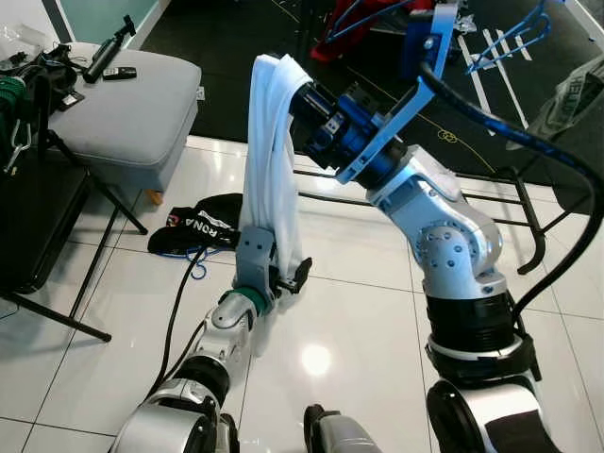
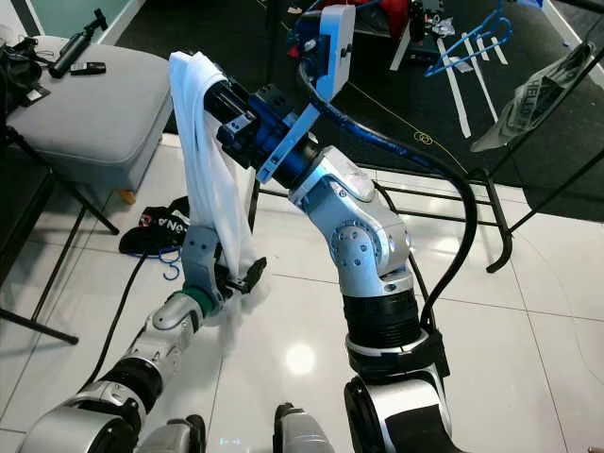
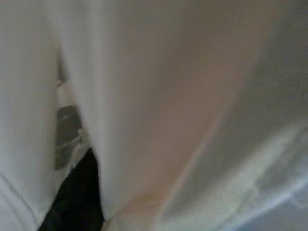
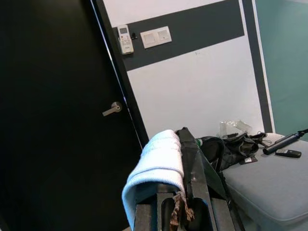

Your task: Hang hanger

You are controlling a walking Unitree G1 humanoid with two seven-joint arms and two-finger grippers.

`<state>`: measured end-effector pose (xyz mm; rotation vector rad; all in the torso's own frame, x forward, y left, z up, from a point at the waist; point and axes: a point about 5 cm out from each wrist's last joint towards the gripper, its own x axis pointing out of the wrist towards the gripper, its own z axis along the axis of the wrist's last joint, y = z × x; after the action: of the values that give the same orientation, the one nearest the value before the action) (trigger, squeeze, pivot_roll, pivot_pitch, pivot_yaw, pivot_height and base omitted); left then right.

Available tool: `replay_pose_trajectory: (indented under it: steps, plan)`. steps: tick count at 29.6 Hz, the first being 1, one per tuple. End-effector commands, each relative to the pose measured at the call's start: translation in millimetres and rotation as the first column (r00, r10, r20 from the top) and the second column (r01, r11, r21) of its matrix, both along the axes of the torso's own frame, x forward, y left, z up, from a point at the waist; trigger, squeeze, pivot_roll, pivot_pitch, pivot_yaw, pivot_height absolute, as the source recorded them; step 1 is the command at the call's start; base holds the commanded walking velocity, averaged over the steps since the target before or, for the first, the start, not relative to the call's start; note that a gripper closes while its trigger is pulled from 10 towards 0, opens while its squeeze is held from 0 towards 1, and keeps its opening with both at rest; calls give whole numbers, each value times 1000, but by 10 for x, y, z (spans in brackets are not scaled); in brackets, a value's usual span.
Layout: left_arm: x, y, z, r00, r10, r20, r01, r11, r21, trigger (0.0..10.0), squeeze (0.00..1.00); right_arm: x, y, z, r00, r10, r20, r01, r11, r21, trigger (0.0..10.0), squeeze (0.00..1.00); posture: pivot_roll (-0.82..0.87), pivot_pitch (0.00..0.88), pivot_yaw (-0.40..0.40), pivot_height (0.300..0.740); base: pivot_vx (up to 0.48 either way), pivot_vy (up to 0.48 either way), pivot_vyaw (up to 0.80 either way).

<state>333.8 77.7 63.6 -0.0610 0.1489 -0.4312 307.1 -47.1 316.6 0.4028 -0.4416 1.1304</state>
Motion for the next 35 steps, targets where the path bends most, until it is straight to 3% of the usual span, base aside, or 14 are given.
replay_pose_trajectory:
  steps: [1,4,6,22,23,24,25,26,27,28,31,33,34,35]
  plan:
    - [-27,-2,-58,999,6,-33,-6,1000,-12,0,459,-69,4,68,999,27,32,-27,999,23,0,0,-70,117,-57,740,0,0,0]
    - [-6,58,-56,998,42,-37,-43,999,-12,0,404,-74,2,75,999,30,30,-31,999,26,0,0,-69,118,-58,740,0,0,0]
    - [3,101,-59,997,61,-39,-61,998,-12,0,278,-78,0,78,999,33,26,-34,999,26,0,0,-69,118,-58,740,0,0,0]
    - [28,218,-24,998,69,-11,-70,997,-30,0,227,-52,-39,58,1000,11,8,-11,1000,21,0,0,-66,119,-54,740,0,0,0]
    - [47,250,4,998,60,-1,-60,998,-30,0,184,-30,-59,37,1000,-8,0,8,1000,16,0,0,-65,119,-53,740,0,0,0]
    - [58,272,25,1000,-14,-7,14,1000,-16,0,35,40,-119,-27,998,-63,-24,63,998,10,0,0,-59,121,-54,740,0,0,0]
    - [56,283,37,996,-87,-14,87,996,0,0,0,95,-171,-83,993,-107,-44,107,994,2,0,0,-59,121,-54,740,0,0,0]
    - [56,283,37,996,-87,-14,87,996,0,0,0,95,-171,-83,993,-107,-44,107,994,2,0,0,-59,121,-54,740,0,0,0]
    - [34,291,54,979,-203,-17,203,979,25,0,0,168,-248,-150,984,-168,-67,168,986,-7,0,0,-53,121,-56,740,0,0,0]
    - [34,291,54,979,-203,-17,203,979,25,0,0,168,-248,-150,984,-168,-67,168,986,-7,0,0,-53,121,-56,740,0,0,0]
    - [-95,370,137,869,-493,-37,494,862,114,0,0,342,-485,-282,942,-311,-124,313,950,-9,0,0,-36,120,-60,740,0,0,0]
    - [-131,399,160,841,-538,-49,539,831,133,0,0,375,-538,-306,931,-340,-136,342,940,-9,0,0,-36,120,-60,740,0,0,0]
    - [-176,438,196,810,-583,-61,585,798,149,0,0,410,-598,-337,916,-373,-145,375,927,-16,0,0,-31,117,-59,740,0,0,0]
    - [-176,438,196,810,-583,-61,585,798,149,0,0,410,-598,-337,916,-373,-145,375,927,-16,0,0,-31,117,-59,740,0,0,0]
